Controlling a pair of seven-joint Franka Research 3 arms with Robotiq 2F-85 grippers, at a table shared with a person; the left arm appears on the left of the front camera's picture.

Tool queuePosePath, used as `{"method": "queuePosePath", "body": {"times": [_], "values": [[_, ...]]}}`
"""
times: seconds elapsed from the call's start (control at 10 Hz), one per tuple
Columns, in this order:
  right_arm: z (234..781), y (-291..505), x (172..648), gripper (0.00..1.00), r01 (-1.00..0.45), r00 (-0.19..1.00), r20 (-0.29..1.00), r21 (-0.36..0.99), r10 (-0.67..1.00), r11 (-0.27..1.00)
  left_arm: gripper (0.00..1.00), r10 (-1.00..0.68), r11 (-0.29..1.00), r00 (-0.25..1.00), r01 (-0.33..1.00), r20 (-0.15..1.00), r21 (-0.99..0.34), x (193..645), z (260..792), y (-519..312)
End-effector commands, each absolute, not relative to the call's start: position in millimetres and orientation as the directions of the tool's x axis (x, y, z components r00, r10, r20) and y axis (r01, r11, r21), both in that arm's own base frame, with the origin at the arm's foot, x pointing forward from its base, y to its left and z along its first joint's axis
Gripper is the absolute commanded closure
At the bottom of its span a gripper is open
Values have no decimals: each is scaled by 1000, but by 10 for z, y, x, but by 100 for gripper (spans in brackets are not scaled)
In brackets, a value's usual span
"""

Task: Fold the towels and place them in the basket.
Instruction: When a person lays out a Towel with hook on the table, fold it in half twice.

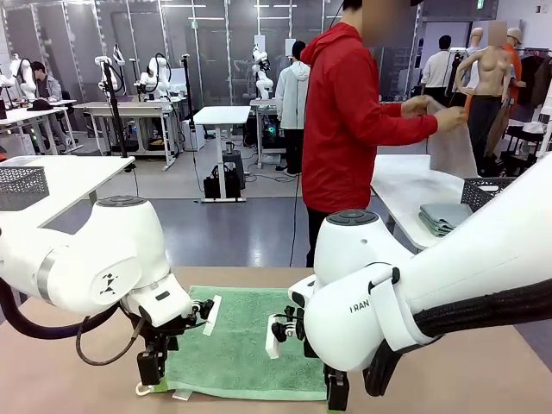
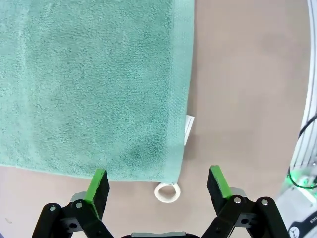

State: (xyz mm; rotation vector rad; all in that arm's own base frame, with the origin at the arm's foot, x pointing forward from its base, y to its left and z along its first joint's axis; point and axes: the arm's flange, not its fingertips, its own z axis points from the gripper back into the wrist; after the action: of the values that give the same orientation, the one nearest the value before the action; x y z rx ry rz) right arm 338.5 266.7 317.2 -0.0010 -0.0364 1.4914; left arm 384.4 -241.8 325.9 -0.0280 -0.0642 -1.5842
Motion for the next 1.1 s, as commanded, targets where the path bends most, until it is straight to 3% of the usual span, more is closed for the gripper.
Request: {"method": "queuePosePath", "body": {"times": [0.0, 0.4, 0.8, 0.9, 1.0], "values": [[3126, 2712, 3428, 16, -997, 66, 51, -24, 997, 67, 0, -997, -56, -57, 998, 46, 23, 3794, 3179, -2379], [3082, 2744, 3473, 16, -999, 51, 28, 1, 998, 51, 0, -994, -104, -104, 995, 34, 5, 3741, 3012, -2361], [3012, 2745, 3525, 16, -999, 48, 11, 12, 999, 47, 0, -997, -70, -73, 996, 41, 61, 3727, 2932, -2381], [3003, 2735, 3535, 16, -999, 44, 13, 17, 999, 44, 7, -996, -73, -77, 994, 40, 79, 3721, 2935, -2386], [3001, 2730, 3536, 36, -999, 46, 13, 12, 999, 45, 20, -996, -72, -75, 994, 39, 87, 3718, 2945, -2390]]}}
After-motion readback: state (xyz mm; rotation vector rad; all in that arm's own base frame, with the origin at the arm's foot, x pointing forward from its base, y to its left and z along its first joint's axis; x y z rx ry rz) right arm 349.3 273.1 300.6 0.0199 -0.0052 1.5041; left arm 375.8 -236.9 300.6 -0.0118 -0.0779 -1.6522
